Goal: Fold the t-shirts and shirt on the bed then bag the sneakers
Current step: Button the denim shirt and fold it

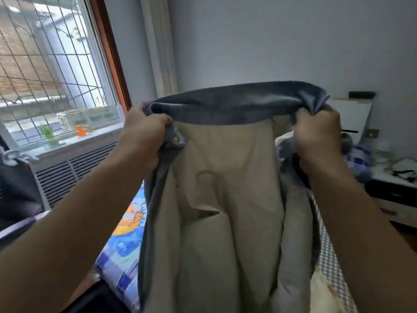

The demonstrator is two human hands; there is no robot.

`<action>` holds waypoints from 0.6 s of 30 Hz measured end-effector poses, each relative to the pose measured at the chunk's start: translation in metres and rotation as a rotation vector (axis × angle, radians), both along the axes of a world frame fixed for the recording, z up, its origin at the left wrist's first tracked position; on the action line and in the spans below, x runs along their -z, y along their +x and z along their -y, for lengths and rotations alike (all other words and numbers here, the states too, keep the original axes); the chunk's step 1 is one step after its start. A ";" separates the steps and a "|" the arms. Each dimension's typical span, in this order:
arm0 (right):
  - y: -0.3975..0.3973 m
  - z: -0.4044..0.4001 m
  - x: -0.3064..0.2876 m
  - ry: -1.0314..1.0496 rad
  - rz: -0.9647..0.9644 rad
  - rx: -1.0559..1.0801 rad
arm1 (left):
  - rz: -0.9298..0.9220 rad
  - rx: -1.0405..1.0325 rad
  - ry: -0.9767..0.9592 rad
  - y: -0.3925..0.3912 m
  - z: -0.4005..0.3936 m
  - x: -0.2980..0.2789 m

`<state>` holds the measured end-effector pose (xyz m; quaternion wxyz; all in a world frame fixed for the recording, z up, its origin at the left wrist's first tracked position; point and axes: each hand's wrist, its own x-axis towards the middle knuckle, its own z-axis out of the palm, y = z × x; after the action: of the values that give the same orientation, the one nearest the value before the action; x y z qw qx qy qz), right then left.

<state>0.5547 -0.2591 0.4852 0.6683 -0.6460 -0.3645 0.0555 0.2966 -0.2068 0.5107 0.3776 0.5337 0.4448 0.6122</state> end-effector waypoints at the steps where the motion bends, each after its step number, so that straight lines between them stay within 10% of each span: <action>1: 0.002 -0.001 0.009 -0.012 -0.033 -0.021 | -0.006 0.047 -0.029 0.004 0.004 0.006; 10: 0.003 -0.083 0.122 -0.210 -0.145 -0.124 | -0.167 0.368 -0.190 0.126 -0.067 0.099; 14: 0.028 -0.070 0.273 -0.786 -0.159 -0.516 | -0.281 0.689 -0.607 0.138 -0.067 0.234; 18: 0.032 0.059 0.449 -1.404 -0.236 -0.392 | -0.895 0.738 -0.778 0.073 -0.015 0.449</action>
<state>0.5863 -0.3177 0.0366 0.1102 -0.8345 -0.2776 0.4630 0.3698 -0.1918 0.0621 0.5050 0.6770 0.5341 -0.0386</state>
